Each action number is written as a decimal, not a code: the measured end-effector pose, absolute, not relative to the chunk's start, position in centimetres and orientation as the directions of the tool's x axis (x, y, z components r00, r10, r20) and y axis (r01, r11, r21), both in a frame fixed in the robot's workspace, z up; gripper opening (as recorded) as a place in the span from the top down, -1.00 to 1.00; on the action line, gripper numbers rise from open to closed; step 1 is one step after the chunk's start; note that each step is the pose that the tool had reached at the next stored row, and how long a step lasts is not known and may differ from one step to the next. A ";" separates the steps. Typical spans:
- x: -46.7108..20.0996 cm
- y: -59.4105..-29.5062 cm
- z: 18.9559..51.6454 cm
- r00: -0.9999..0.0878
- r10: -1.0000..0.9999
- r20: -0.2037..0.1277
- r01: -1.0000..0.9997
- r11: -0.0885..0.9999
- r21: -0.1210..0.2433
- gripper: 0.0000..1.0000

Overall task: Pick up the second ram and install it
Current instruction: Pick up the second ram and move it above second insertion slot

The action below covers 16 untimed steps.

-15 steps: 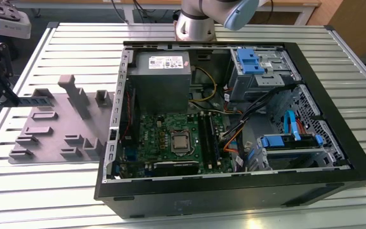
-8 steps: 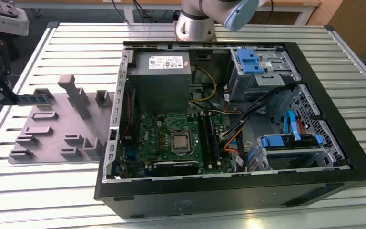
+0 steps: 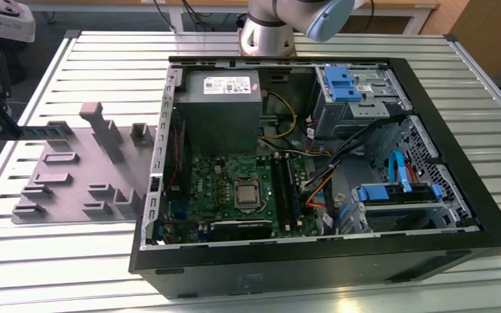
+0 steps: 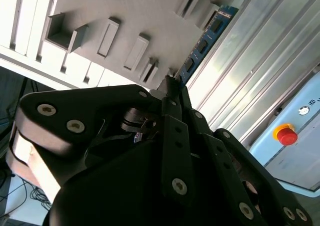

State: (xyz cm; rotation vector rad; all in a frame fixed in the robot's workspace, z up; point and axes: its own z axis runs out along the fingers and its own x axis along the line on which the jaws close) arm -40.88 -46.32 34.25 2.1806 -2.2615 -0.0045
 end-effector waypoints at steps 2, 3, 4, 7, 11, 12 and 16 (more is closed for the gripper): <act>-40.9 -46.3 34.6 -0.036 -0.999 -0.002 -0.999 0.036 0.002 0.72; -40.9 -46.3 34.7 -0.036 -0.999 -0.002 -0.999 0.036 0.002 0.72; -40.9 -46.3 34.9 -0.036 -0.999 -0.002 -0.999 0.036 0.002 0.72; -40.9 -46.3 35.5 -0.036 -0.999 -0.002 -0.999 0.036 0.002 0.72; -40.9 -46.3 36.2 -0.036 -0.999 -0.002 -0.999 0.036 0.002 0.72; -40.9 -46.3 36.4 -0.036 -0.999 -0.002 -0.999 0.036 0.002 0.72; -40.9 -46.3 37.3 -0.036 -0.999 -0.002 -0.999 0.036 0.002 0.72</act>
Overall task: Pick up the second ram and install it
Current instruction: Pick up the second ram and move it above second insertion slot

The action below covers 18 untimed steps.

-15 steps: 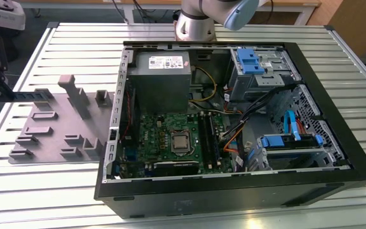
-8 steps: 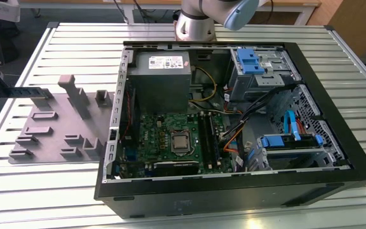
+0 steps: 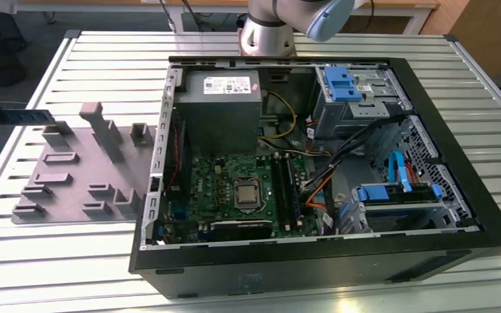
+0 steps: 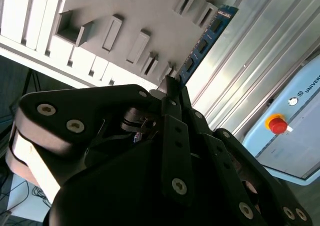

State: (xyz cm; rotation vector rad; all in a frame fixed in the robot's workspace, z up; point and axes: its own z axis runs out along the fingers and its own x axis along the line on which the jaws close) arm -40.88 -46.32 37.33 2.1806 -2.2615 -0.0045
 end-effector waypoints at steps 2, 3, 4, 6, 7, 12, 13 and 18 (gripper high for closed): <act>-40.9 -46.3 37.8 -0.036 -0.999 -0.002 -0.999 0.036 0.002 0.72; -40.9 -46.3 38.0 -0.036 -0.999 -0.002 -0.999 0.036 0.002 0.72; -40.9 -46.3 38.3 -0.036 -0.999 -0.002 -0.999 0.036 0.002 0.72; -40.9 -46.3 38.7 -0.036 -0.999 -0.002 -0.999 0.036 0.002 0.72; -40.9 -46.3 39.0 -0.036 -0.999 -0.002 -0.999 0.036 0.002 0.72; -40.9 -46.3 39.9 -0.036 -0.999 -0.002 -0.999 0.036 0.002 0.72; -40.9 -46.3 40.1 -0.036 -0.999 -0.002 -0.999 0.036 0.002 0.72; -40.9 -46.3 40.1 -0.036 -0.999 -0.002 -0.999 0.036 0.002 0.72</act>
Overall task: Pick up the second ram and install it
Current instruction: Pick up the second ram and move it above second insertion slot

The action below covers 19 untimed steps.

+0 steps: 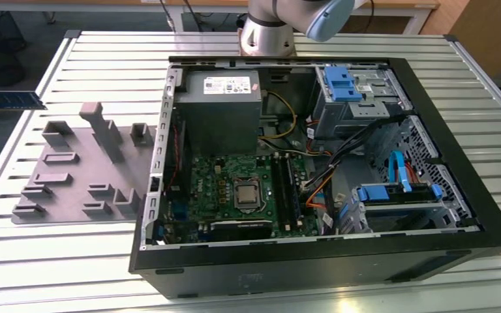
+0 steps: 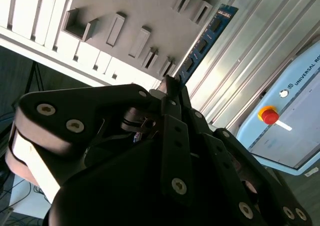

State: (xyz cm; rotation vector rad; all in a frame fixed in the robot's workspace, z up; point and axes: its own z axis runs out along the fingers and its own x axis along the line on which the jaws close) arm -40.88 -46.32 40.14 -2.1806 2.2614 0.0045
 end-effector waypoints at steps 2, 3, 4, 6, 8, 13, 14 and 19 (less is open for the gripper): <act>-40.8 -46.3 40.2 -0.036 -0.999 -0.002 -0.999 0.036 0.002 0.72; -40.8 -46.3 40.2 -0.036 -0.999 -0.002 -0.999 0.036 0.002 0.72; -40.7 -46.3 40.2 -0.036 -0.999 -0.002 -0.999 0.036 0.002 0.72; -40.5 -46.3 40.1 -0.036 -0.999 -0.002 -0.999 0.036 0.002 0.72; -40.2 -46.3 40.2 -0.036 -0.999 -0.002 -0.999 0.036 0.002 0.72; -39.4 -46.3 40.1 -0.036 -0.999 -0.002 -0.999 0.036 0.002 0.72; -39.3 -46.3 40.1 -0.036 -0.999 -0.002 -0.999 0.036 0.002 0.72; -38.3 -46.3 40.2 -0.036 -0.999 -0.002 -0.999 0.036 0.002 0.72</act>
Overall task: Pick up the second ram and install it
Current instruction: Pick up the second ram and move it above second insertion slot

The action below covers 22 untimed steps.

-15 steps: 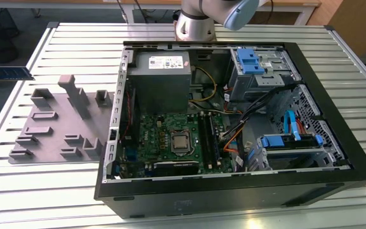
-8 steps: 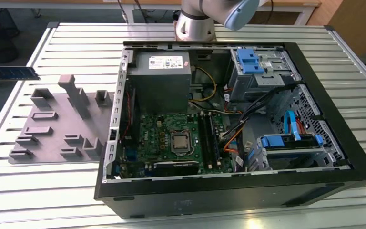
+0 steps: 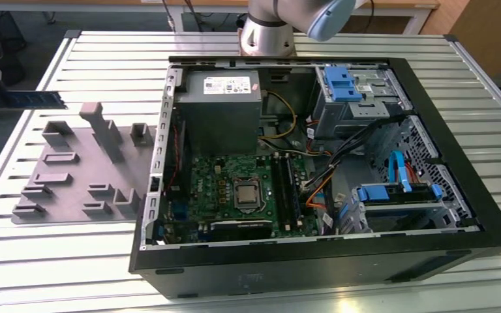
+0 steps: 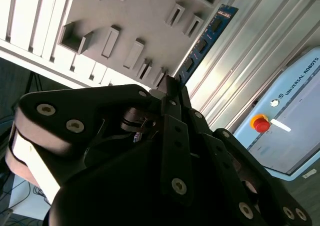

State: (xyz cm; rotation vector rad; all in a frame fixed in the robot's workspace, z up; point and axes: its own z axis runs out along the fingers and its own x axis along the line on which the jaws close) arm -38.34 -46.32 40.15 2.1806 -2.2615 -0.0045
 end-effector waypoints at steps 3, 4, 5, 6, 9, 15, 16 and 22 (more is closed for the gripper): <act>-37.8 -46.3 40.1 -0.036 -0.999 -0.002 -0.999 0.036 0.002 0.72; -37.6 -46.3 40.1 -0.036 -0.999 -0.002 -0.999 0.036 0.002 0.72; -37.4 -46.3 40.2 -0.036 -0.999 -0.002 -0.999 0.036 0.002 0.72; -37.2 -46.3 40.1 -0.036 -0.999 -0.002 -0.999 0.036 0.002 0.72; -36.6 -46.3 40.2 -0.036 -0.999 -0.002 -0.999 0.036 0.002 0.72; -34.7 -46.3 40.2 -0.036 -0.999 -0.002 -0.999 0.036 0.002 0.72; -34.4 -46.3 40.1 -0.036 -0.999 -0.002 -0.999 0.036 0.002 0.72; -32.3 -46.3 40.1 -0.036 -0.999 -0.002 -0.999 0.036 0.002 0.72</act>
